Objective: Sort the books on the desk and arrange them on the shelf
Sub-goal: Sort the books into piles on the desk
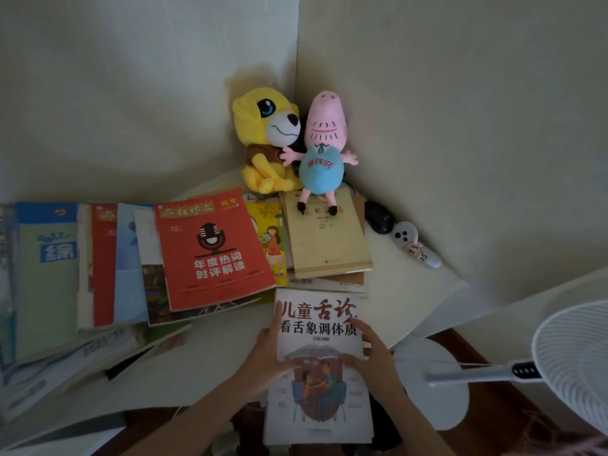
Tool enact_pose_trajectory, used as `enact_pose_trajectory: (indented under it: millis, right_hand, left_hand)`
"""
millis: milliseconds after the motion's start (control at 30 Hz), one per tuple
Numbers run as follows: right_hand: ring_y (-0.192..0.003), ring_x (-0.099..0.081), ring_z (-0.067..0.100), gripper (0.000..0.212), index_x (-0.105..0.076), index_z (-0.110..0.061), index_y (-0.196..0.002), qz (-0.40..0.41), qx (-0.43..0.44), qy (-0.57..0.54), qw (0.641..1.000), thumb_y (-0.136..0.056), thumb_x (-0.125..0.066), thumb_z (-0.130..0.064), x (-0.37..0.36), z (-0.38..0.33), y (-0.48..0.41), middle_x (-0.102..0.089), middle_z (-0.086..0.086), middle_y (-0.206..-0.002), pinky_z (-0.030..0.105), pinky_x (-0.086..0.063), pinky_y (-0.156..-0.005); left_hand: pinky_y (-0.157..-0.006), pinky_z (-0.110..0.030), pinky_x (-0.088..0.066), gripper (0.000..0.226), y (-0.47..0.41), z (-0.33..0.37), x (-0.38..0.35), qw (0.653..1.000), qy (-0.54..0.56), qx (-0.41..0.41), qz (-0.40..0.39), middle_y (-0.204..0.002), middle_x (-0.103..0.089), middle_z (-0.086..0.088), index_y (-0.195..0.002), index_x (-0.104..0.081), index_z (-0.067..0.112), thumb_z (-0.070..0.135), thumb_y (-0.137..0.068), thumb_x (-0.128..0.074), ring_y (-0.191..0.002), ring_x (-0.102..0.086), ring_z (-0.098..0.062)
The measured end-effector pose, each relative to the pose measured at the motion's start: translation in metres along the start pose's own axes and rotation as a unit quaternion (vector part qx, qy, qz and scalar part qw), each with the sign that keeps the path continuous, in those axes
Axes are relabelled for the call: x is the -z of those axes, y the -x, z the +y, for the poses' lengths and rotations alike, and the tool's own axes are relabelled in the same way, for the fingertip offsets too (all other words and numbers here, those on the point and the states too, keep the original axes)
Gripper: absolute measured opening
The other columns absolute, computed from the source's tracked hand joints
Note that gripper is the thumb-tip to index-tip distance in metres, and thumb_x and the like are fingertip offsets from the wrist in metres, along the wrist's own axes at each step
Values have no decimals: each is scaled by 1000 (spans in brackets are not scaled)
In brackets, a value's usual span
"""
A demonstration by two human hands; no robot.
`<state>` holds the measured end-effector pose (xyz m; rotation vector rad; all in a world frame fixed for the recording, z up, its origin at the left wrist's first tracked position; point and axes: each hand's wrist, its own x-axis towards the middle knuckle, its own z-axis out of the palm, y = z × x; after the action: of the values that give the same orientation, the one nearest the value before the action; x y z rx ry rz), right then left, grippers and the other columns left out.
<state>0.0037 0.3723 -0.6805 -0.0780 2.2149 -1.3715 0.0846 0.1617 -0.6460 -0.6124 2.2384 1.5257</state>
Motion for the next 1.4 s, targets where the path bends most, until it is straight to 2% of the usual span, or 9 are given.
enact_pose_trajectory:
  millis: [100,200,300,533,767,933,1100,1267,1400]
  right_hand:
    - [-114,-56,22,67,-47,-48,-122,-2,8,26,1000,-79,-75,-4,0,-1,1,-54,2,-128,41,-55,-91]
    - [-116,-51,20,64,-42,-45,-126,-8,10,47,999,-84,-72,-8,-2,-4,4,-49,0,-123,37,-50,-98]
    - [-115,-44,22,67,-34,-41,-134,-8,23,117,993,-84,-73,-19,-6,-3,4,-47,4,-118,36,-40,-102]
    - [-123,-37,22,79,-29,-28,-148,-10,2,119,993,-84,-75,-28,-15,-10,7,-37,1,-119,36,-35,-109]
    - [-123,-37,24,85,-24,-31,-150,-5,-19,143,990,-82,-75,-33,-29,-10,11,-37,4,-122,40,-37,-109]
    - [-123,-34,23,87,-20,-32,-151,-13,-7,182,983,-83,-74,-38,-28,-16,9,-36,6,-129,34,-35,-107]
    - [-124,-35,23,85,-19,-37,-150,-27,0,205,978,-84,-72,-38,-25,-20,8,-36,4,-128,33,-36,-104]
    - [-121,-43,20,83,-21,-37,-150,-25,3,273,962,-84,-70,-44,-21,-23,7,-40,1,-129,32,-47,-92]
    - [-124,-41,21,83,-19,-37,-150,-25,12,296,955,-84,-67,-49,-20,-26,9,-38,2,-132,32,-45,-95]
  left_hand:
    - [-95,-21,-31,125,2,-5,-7,1000,1,8,4,-142,-29,-10,-144,25,33,40,-73,-77,-127,-38,-22]
    - [-91,-15,-30,122,1,-8,-8,999,-38,8,23,-128,-28,-9,-142,27,29,42,-76,-74,-112,-40,-17]
    - [-95,-9,-18,125,-2,-10,-7,996,-71,5,53,-116,-16,-4,-142,25,18,40,-74,-77,-122,-29,-23]
    - [-109,-26,-22,128,-2,-5,-7,995,-79,32,55,-126,-20,-11,-148,18,23,45,-68,-80,-124,-29,-26]
    - [-112,-37,-29,130,-3,-4,2,991,-106,54,63,-128,-22,-10,-147,17,31,47,-65,-82,-125,-33,-29]
    - [-100,-39,-35,126,-3,-1,10,962,-257,81,39,-132,-23,-10,-147,22,30,74,-65,-64,-124,-29,-28]
    - [-105,-36,-37,129,-3,-5,17,980,-180,84,7,-126,-23,-10,-144,25,32,64,-66,-72,-118,-39,-29]
    - [-102,-34,-39,128,-2,6,9,972,-218,83,17,-129,-22,-12,-147,24,22,62,-70,-71,-116,-39,-28]
    - [-102,-35,-36,127,1,12,11,968,-230,94,7,-130,-22,-12,-147,24,22,64,-70,-68,-119,-37,-30]
